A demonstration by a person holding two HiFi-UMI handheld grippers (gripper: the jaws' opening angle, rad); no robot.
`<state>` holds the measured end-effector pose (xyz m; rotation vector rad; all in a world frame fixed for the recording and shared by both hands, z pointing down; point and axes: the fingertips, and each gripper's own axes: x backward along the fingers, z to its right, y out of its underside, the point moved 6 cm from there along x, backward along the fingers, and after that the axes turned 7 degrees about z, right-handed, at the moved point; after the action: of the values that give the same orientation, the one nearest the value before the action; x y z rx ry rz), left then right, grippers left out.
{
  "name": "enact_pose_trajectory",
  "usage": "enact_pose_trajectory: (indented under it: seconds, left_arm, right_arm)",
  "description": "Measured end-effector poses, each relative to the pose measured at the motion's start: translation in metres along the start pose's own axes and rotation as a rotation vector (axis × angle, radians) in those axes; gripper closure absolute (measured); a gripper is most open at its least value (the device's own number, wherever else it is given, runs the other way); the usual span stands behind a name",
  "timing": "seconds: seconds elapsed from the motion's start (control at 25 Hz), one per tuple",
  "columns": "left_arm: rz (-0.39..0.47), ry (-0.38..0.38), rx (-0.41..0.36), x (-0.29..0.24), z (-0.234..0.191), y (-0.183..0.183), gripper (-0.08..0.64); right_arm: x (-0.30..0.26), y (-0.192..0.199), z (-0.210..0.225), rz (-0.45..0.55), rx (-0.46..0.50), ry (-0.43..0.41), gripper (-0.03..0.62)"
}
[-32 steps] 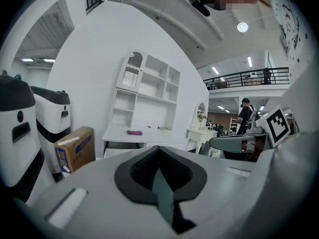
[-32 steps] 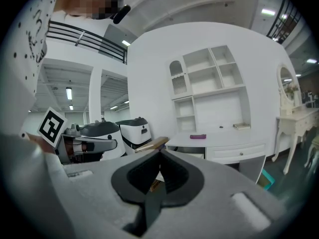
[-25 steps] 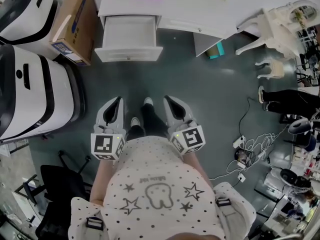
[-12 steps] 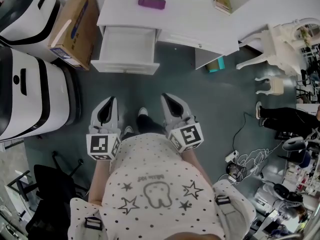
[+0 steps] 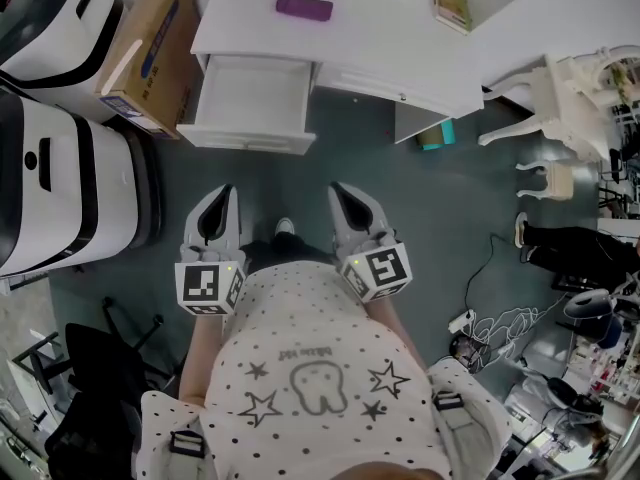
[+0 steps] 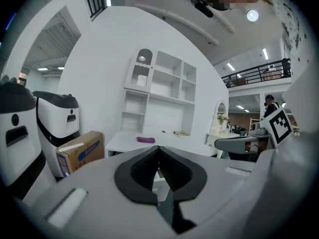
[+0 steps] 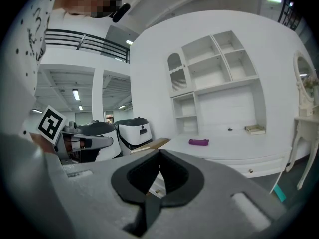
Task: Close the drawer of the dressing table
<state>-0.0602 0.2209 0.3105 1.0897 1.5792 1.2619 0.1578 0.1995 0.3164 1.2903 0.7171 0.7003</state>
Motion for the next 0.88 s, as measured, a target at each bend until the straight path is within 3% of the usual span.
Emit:
enact_pose_trajectory:
  seconds: [0.4, 0.72, 0.88]
  left_arm:
    - [-0.013, -0.046, 0.015, -0.009, -0.005, -0.003, 0.568]
    - [-0.025, -0.037, 0.012, -0.026, -0.007, -0.011, 0.568]
    - [-0.036, -0.022, 0.028, -0.050, -0.037, -0.009, 0.568]
  right_arm:
    - [-0.011, 0.003, 0.012, -0.028, -0.033, -0.014, 0.598]
    - [-0.019, -0.002, 0.025, -0.033, -0.058, 0.013, 0.598]
    - [-0.053, 0.001, 0.025, -0.050, -0.062, 0.025, 0.598]
